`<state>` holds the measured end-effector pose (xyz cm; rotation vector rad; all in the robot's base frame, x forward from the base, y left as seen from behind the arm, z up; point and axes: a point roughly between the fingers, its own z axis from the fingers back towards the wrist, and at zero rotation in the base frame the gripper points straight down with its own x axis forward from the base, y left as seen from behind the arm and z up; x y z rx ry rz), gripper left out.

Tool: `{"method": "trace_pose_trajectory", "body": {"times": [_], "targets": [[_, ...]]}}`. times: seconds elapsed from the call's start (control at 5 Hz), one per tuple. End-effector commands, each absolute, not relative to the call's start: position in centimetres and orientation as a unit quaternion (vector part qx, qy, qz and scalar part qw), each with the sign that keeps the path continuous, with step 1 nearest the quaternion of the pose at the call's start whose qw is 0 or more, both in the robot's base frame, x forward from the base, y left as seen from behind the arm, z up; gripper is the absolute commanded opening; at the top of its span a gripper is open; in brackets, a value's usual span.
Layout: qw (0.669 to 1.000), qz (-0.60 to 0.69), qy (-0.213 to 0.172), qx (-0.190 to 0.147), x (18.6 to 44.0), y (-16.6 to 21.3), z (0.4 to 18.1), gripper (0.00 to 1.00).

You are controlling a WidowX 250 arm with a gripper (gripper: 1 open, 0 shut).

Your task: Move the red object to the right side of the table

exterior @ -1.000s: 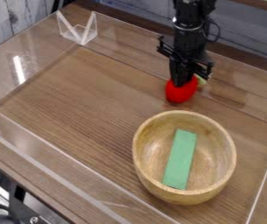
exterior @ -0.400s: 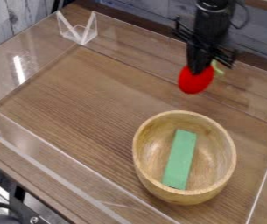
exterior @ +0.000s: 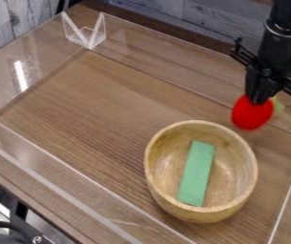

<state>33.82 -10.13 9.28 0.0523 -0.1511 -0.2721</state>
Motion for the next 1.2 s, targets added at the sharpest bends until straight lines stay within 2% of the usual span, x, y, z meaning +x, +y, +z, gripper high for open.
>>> {"method": "trace_pose_trajectory", "body": {"times": [0.0,0.6,1.0], "targets": [[0.99,-0.102,-0.092,0.024,35.0,-10.8,10.1,1.0],[0.994,-0.029,-0.096,0.04,35.9,-11.9,11.6,1.0],[0.992,-0.064,-0.096,0.043,35.9,-8.0,9.7,1.0]]}}
